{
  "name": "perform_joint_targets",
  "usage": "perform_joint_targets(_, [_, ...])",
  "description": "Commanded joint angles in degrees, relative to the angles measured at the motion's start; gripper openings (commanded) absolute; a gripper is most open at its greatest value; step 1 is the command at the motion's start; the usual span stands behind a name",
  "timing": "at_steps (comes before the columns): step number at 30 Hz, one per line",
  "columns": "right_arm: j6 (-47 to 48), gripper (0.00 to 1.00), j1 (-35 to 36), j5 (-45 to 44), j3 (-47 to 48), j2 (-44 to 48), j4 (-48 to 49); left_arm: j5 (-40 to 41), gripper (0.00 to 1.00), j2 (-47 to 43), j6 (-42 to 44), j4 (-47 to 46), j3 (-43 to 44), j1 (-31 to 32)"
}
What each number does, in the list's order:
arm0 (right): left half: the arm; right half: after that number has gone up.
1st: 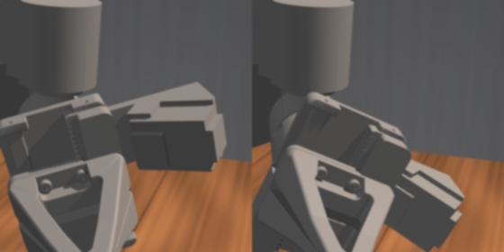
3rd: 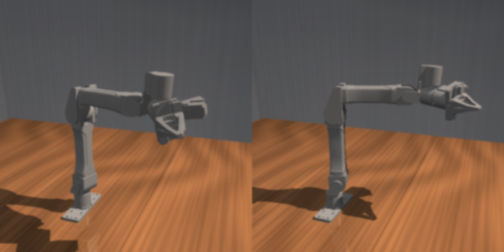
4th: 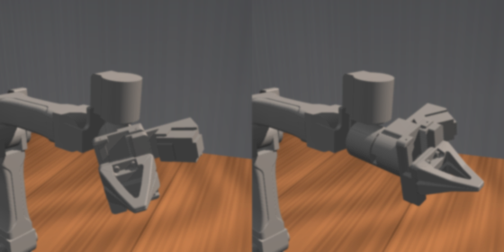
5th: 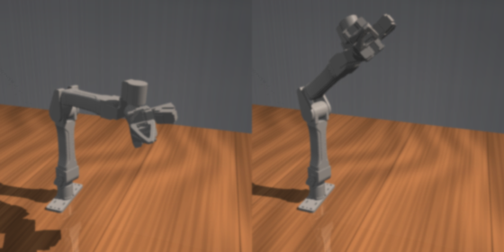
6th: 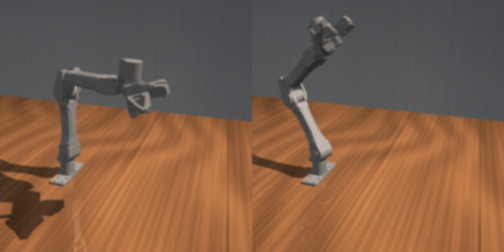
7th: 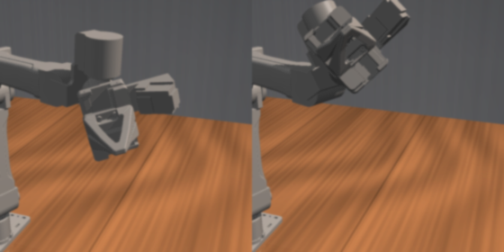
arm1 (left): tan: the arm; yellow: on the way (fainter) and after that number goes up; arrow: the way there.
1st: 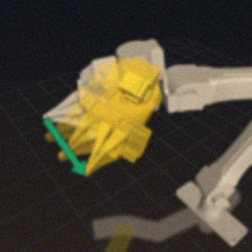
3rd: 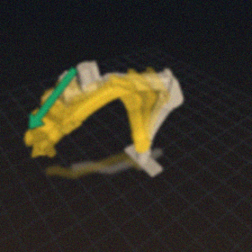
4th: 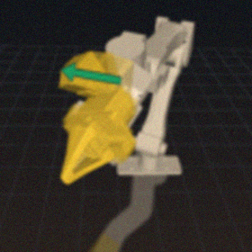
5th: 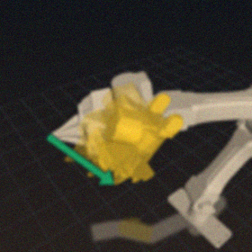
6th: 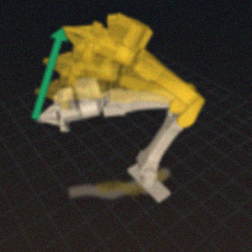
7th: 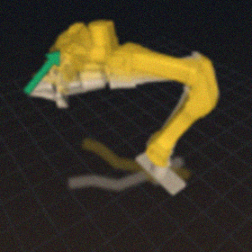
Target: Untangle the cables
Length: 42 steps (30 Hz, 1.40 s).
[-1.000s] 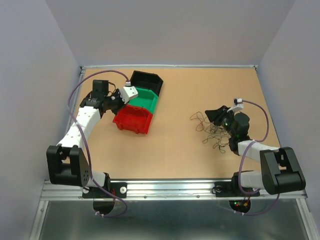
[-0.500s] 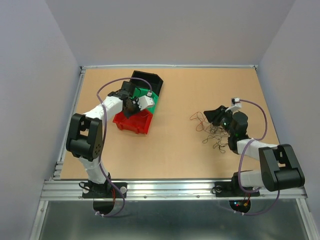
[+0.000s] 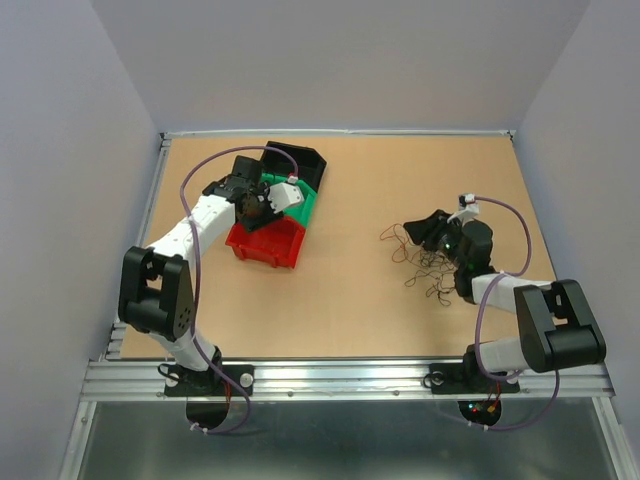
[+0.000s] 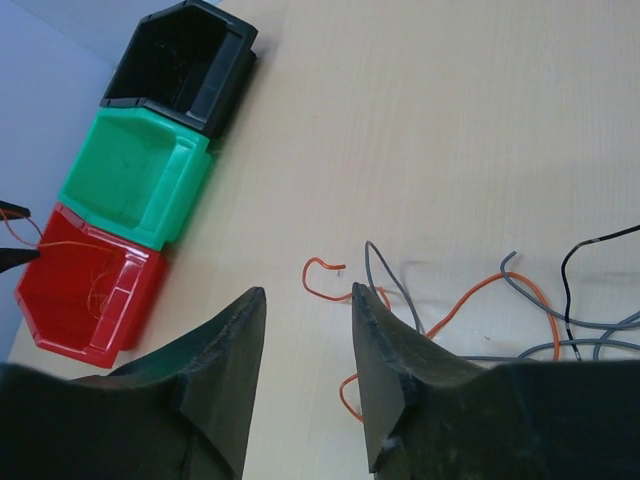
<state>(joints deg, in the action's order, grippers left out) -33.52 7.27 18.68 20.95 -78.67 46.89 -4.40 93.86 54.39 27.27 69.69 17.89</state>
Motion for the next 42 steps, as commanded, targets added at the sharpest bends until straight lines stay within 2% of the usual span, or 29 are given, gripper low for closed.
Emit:
perform_joint_targets(1, [1.17,0.48,1.08,1.45,3.22,-0.6,1.45,-0.34,0.59,-6.4,1.5,2.17,2.11,-0.14])
perform_joint_targets(6, [2.14,0.57,1.87,1.54,3.83,-0.87,0.31,-1.83,0.62,-9.22,1.68,3.23,3.61,-0.22])
perform_joint_targets(13, [3.19,0.63,3.28,2.32,5.06,-2.36,-0.31,-7.45,0.68,-10.19,-0.16,2.88,5.01,-0.22])
perform_joint_targets(15, [4.42,0.65,4.15,3.38,5.77,-2.62,-0.49,-9.65,0.69,-9.93,-1.91,1.31,5.02,-0.22])
perform_joint_targets(17, [6.52,0.72,6.61,4.17,7.43,-2.89,-0.49,-10.71,0.72,-9.4,-5.51,-2.29,4.4,-0.22])
perform_joint_targets(19, [7.85,0.75,9.5,4.52,10.06,-3.85,-1.1,-10.45,0.73,-9.66,-10.5,-7.91,2.74,-0.22])
perform_joint_targets(23, [10.22,0.73,13.99,6.02,14.28,-7.27,-1.54,-13.34,0.73,-13.0,-17.45,-16.44,-1.3,-2.24])
perform_joint_targets(26, [12.15,0.69,17.33,6.63,20.42,-11.58,-1.72,-17.64,0.8,-16.6,-22.37,-22.59,-5.17,-7.15])
perform_joint_targets(28, [12.77,0.68,19.79,6.55,23.07,-13.95,-1.72,-19.23,0.8,-17.57,-24.15,-24.97,-6.84,-8.73])
perform_joint_targets(31, [13.83,0.68,22.25,6.02,28.5,-19.83,-1.63,-22.92,0.8,-17.4,-27.31,-27.0,-9.47,-12.16])
perform_joint_targets(34, [14.8,0.75,25.07,4.62,34.22,-25.81,-1.72,-28.11,0.8,-16.87,-30.73,-32.34,-12.46,-15.07])
perform_joint_targets(37, [14.8,0.73,26.92,4.7,39.49,-31.09,-1.72,-31.8,0.8,-16.08,-34.26,-36.31,-14.58,-19.02])
perform_joint_targets(42, [14.97,0.69,28.06,5.14,44.96,-36.89,-2.16,-36.46,0.8,-14.68,-35.49,-38.25,-16.52,-19.3])
